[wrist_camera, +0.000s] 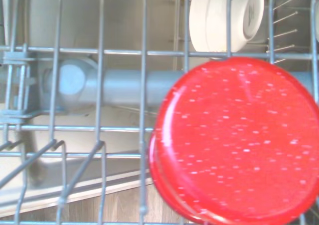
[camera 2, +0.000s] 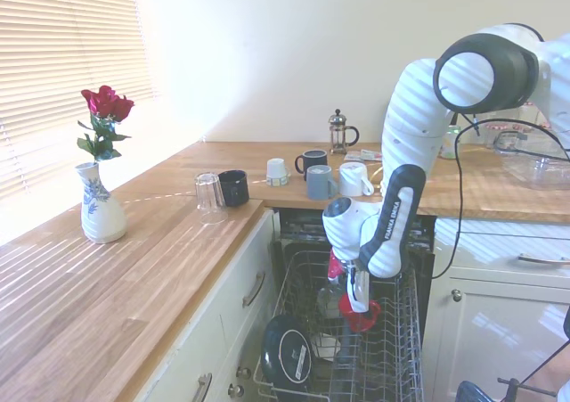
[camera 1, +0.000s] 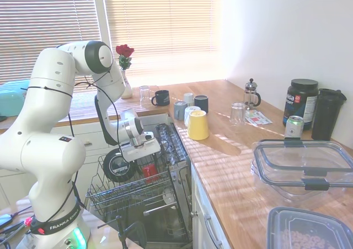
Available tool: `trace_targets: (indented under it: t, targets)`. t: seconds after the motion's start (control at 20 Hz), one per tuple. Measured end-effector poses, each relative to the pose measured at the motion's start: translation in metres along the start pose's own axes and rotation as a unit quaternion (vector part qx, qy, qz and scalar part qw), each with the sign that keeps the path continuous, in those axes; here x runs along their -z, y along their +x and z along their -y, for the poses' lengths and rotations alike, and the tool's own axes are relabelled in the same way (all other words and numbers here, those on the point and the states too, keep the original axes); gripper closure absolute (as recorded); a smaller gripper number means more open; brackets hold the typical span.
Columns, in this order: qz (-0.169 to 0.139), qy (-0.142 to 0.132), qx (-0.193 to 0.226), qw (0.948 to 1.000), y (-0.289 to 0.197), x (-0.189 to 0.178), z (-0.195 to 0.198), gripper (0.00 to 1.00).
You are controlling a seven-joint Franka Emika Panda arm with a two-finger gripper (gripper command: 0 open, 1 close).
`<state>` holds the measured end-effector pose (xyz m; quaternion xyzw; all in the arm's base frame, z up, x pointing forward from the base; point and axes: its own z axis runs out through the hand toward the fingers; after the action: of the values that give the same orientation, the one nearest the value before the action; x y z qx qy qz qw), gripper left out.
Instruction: Unload the mug from the dish rack
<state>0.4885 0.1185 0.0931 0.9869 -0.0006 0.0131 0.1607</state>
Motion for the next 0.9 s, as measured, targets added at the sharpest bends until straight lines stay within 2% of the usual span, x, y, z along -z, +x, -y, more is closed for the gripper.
trace_targets:
  t: [0.25,0.3,0.55,0.9]
  targets:
    - [0.01,-0.006,0.008,0.9999,-0.009,-0.013,0.007,0.0]
    - [0.011,-0.007,0.006,0.9999,-0.009,-0.014,0.007,1.0]
    - [0.006,-0.009,-0.012,0.9999,-0.003,-0.015,-0.003,1.0]
    - [0.007,-0.009,-0.013,0.9998,-0.003,-0.016,-0.007,1.0]
